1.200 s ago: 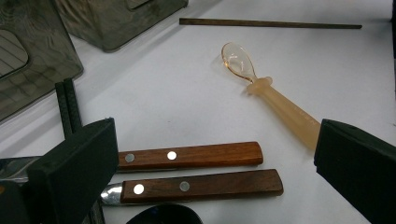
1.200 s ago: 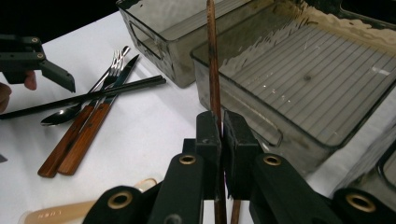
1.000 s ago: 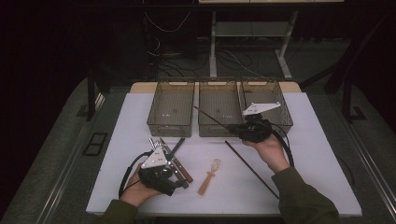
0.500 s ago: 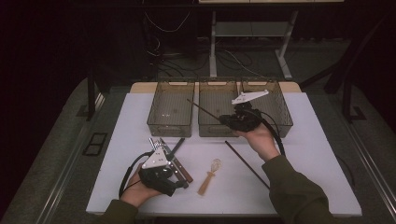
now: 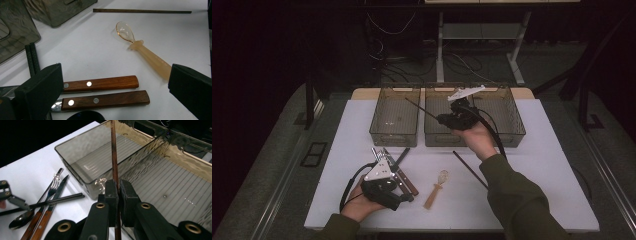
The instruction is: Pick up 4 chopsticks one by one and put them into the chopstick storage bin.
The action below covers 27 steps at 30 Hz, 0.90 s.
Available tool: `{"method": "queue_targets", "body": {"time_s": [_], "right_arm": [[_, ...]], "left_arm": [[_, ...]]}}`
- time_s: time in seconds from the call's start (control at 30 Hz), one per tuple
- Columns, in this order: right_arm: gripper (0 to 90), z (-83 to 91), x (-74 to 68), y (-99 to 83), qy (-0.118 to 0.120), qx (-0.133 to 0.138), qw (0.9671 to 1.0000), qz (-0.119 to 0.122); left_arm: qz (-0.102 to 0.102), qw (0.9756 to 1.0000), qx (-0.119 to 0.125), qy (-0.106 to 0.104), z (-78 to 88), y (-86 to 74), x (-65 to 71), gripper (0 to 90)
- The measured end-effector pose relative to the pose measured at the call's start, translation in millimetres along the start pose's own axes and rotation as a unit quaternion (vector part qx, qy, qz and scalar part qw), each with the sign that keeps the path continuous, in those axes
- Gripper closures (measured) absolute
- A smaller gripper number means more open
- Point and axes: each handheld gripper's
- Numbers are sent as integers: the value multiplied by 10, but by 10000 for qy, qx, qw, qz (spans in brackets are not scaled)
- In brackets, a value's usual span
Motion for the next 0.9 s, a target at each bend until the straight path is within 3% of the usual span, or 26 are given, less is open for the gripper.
{"method": "queue_targets", "body": {"time_s": [0.9], "right_arm": [[854,-679,-105,433,-200,-265,9994,-125]], "left_arm": [[-84,10000,4,-33,-4,6,0,0]]}}
Point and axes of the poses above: each handheld gripper's, and its own axes: z roughly backward along the jaws, y roughly out of its top, x roughly to its right, and after that the axes turned 2 degrees about -x, right-handed
